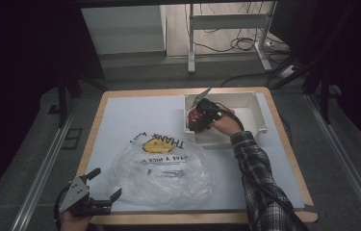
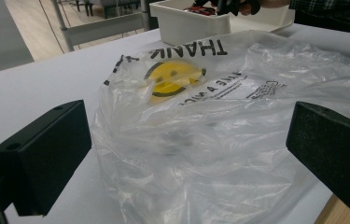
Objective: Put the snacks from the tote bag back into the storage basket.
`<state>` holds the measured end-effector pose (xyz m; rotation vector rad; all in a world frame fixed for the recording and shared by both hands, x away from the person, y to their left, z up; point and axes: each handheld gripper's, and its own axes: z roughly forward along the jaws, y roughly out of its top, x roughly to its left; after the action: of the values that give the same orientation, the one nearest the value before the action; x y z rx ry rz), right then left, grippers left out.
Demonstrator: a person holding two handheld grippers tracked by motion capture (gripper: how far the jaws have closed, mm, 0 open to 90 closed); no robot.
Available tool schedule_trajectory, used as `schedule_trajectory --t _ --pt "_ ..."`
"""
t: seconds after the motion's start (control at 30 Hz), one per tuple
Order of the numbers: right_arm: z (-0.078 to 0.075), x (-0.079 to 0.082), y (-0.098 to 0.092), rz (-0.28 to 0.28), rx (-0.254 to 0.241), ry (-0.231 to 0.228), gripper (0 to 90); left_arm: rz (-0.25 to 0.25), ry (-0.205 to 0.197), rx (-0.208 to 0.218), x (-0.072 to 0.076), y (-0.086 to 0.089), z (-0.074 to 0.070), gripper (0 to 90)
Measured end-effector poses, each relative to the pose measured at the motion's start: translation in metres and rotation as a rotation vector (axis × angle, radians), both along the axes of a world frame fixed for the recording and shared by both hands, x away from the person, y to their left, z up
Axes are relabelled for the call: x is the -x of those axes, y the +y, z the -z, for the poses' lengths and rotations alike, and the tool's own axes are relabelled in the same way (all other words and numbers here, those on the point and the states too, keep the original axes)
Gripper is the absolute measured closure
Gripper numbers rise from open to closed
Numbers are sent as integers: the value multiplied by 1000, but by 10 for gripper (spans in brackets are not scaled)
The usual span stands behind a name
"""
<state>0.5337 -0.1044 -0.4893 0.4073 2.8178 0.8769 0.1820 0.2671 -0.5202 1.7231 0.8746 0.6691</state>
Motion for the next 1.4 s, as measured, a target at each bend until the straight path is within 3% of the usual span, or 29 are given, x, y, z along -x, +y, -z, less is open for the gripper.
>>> schedule_trajectory --t 0.97,1.4 --pt "-10 12 -12 14 -34 -31 90 -6 1 -2 0 0 0 0" --pt "-13 18 -22 26 -78 -38 90 -7 2 -6 0 0 0 0"
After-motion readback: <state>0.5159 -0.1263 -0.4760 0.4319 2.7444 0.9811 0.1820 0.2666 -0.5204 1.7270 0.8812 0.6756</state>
